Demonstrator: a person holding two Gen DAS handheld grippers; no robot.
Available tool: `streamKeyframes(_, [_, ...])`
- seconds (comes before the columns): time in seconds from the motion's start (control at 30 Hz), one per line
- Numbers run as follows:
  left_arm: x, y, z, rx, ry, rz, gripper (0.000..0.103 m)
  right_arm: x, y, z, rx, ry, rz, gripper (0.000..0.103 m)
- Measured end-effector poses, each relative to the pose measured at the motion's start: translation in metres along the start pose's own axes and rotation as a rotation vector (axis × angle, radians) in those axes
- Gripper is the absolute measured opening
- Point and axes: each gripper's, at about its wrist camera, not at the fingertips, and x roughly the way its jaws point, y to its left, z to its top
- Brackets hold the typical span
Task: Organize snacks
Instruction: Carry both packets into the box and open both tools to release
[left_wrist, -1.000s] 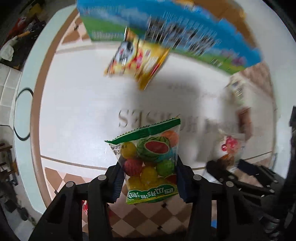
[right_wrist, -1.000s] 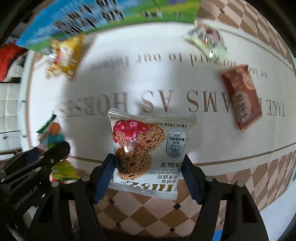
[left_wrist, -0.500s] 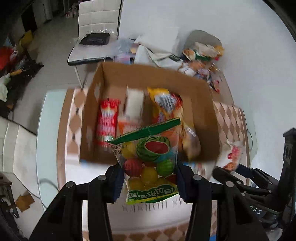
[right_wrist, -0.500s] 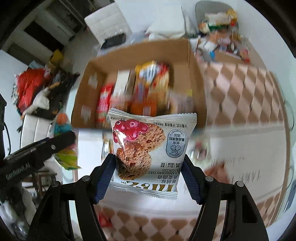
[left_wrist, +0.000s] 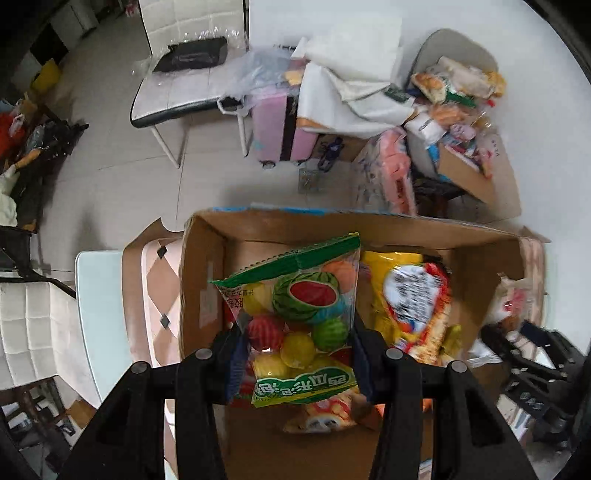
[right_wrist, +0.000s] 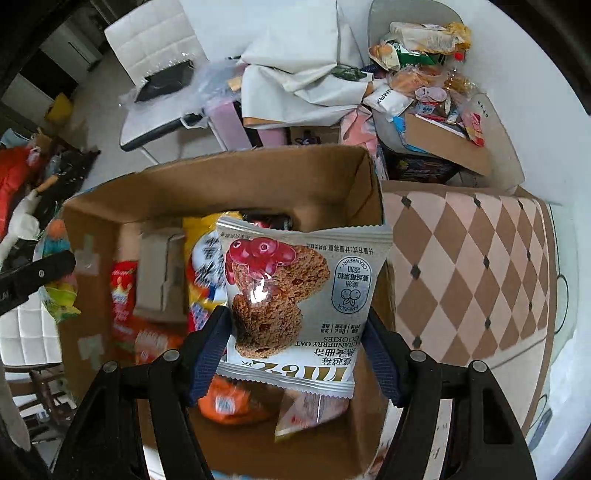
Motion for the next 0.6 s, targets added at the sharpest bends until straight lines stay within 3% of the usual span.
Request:
streamKeyframes(0.17, [0.028,0.007,0.016,0.010,0.079,0.044,0.048,0.015,-0.001,0.021,0.005,0.018,-0.012,0.073])
streamKeyframes(0.23, [0.039,0.012,0.020,-0.013,0.110,0.019,0.064,0.019,-0.002,0.023,0.021,0.051,-0.027,0.077])
streamKeyframes(0.27, [0.040,0.013,0.020,-0.019,0.105,0.024,0.070,0.023,-0.001,0.024,0.018,0.060,-0.031,0.086])
streamKeyframes(0.43, [0.039,0.011,0.020,-0.029,0.088,-0.011,0.086,0.031,0.005,0.021,0.002,0.084,-0.025,0.092])
streamKeyframes(0.6, [0.032,0.004,0.013,-0.019,0.062,-0.026,0.087,0.030,0.010,0.016,-0.003,0.084,-0.011,0.093])
